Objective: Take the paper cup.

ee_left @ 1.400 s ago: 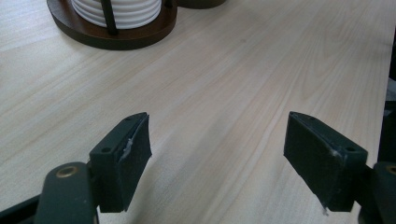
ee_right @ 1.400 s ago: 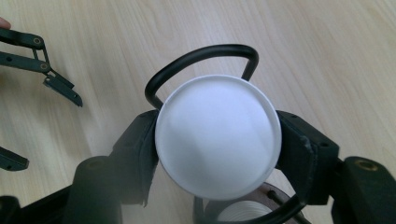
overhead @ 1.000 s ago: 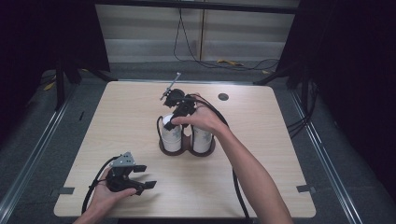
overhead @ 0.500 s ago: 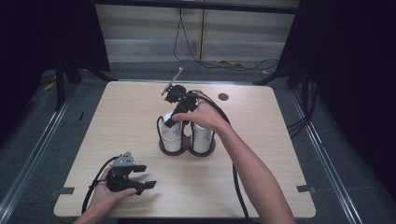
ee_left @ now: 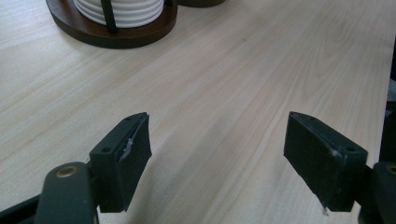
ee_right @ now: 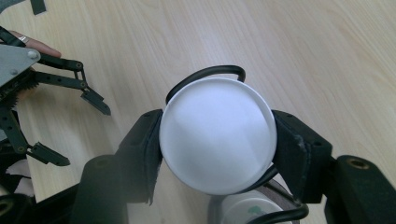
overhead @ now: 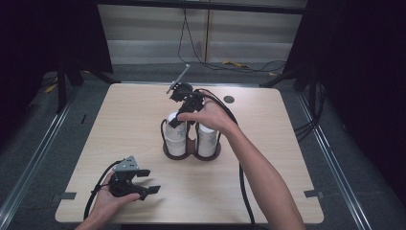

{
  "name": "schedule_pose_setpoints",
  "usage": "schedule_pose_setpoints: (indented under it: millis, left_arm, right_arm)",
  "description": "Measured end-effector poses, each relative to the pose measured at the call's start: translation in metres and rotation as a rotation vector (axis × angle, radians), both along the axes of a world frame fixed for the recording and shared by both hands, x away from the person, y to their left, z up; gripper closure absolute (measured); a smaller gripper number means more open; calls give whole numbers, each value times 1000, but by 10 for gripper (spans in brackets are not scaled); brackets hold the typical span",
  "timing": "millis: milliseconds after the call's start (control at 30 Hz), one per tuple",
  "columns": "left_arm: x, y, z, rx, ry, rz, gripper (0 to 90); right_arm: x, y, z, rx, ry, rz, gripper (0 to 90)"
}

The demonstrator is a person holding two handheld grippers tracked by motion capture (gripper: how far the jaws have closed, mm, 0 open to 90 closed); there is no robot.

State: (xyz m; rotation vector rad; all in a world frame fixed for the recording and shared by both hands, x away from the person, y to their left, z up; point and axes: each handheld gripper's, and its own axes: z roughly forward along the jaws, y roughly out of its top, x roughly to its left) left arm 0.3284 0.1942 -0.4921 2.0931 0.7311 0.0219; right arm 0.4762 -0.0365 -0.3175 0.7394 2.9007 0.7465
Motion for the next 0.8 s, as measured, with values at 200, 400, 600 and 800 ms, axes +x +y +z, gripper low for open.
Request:
schedule_pose_setpoints:
  millis: [200,400,600,800]
  left_arm:
    - [0,0,0,-1,0,0,228]
    - [1,0,-1,5,-7,17,229]
    - [1,0,0,4,-10,12,229]
    - [1,0,0,2,-9,13,229]
  right_arm:
    - [-2,-2,7,23,-16,0,384]
    - [-6,-5,13,39,-27,-3,384]
    - [-6,-9,17,75,-37,-9,385]
    - [-8,-11,20,83,-31,-12,385]
